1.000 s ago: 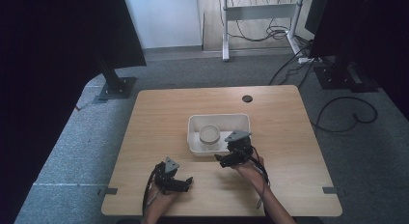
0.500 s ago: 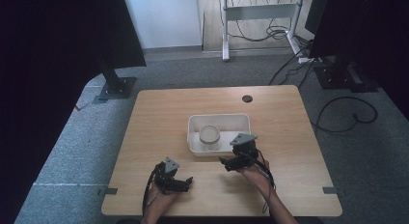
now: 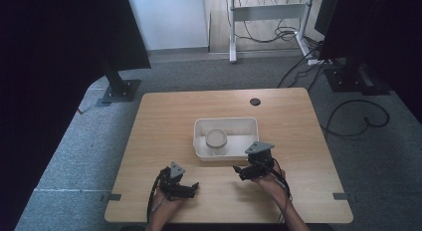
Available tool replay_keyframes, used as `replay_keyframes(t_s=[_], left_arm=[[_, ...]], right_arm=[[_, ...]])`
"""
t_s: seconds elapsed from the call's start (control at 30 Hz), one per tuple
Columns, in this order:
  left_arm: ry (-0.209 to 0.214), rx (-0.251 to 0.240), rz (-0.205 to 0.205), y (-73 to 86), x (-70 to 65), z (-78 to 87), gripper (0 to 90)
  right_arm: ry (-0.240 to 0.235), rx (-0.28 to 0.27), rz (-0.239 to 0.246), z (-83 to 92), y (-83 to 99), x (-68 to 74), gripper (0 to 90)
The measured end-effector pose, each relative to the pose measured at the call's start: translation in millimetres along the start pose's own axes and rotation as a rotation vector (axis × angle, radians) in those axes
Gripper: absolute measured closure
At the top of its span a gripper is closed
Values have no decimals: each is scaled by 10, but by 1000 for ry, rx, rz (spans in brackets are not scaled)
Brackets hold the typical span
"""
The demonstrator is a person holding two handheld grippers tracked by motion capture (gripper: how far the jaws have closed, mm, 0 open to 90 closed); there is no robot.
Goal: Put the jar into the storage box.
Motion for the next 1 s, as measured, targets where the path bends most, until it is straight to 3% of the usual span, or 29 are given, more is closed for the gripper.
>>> replay_keyframes(t_s=[1.0], left_arm=[[-1,3,-2,2,1,2,3]], right_arm=[[56,1,-23,336,334,-88,32]])
Point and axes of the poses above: each handheld gripper's, and its own axes: z roughly backward along the jaws, y roughly out of its underside, x roughly to its left, the point moved 7 cm from there along -z, roughly forward along the jaws, and after that the axes turned 15 degrees about -y, right-handed, at the moved point
